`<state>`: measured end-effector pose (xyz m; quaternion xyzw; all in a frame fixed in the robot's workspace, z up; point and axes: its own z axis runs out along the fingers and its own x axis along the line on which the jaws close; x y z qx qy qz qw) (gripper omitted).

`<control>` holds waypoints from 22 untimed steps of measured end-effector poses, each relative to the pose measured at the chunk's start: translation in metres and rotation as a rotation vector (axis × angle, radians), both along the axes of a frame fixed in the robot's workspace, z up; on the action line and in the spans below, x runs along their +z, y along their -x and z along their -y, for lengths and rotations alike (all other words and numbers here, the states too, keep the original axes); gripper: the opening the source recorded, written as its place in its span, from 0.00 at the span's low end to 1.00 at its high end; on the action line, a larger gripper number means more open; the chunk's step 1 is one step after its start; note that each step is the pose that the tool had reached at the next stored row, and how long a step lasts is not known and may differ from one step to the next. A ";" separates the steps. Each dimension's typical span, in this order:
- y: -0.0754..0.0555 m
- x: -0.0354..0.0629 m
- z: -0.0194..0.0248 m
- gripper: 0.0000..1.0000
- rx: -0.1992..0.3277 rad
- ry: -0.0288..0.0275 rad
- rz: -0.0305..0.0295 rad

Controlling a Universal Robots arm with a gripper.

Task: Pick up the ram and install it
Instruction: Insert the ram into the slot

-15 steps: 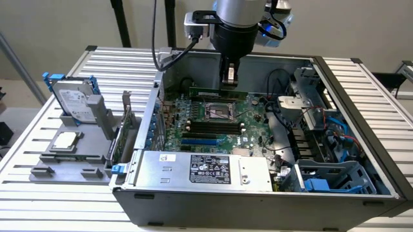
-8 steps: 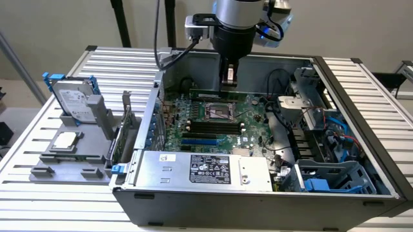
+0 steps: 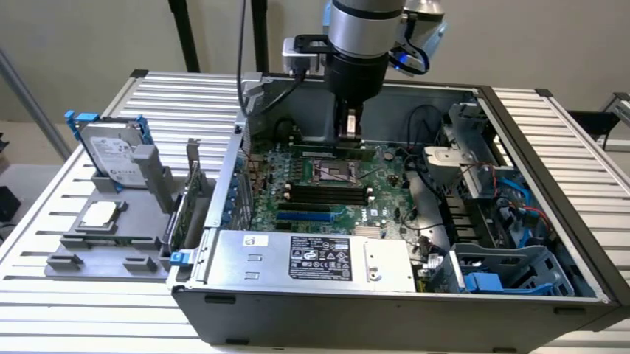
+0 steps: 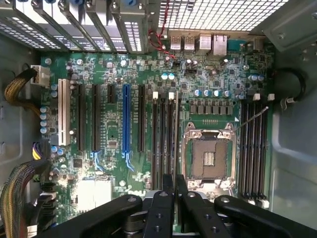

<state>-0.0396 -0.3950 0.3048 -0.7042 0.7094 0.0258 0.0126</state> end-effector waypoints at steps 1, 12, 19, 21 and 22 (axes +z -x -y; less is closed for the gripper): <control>0.000 -0.0018 0.0011 0.13 0.003 -0.0001 -0.0003; 0.000 -0.0219 0.0113 0.13 0.020 -0.0001 -0.0016; -0.001 -0.0346 0.0114 0.13 0.022 -0.0001 -0.0016; -0.002 -0.0382 0.0114 0.13 0.022 0.0000 -0.0016; -0.002 -0.0400 0.0114 0.13 0.022 -0.0001 -0.0016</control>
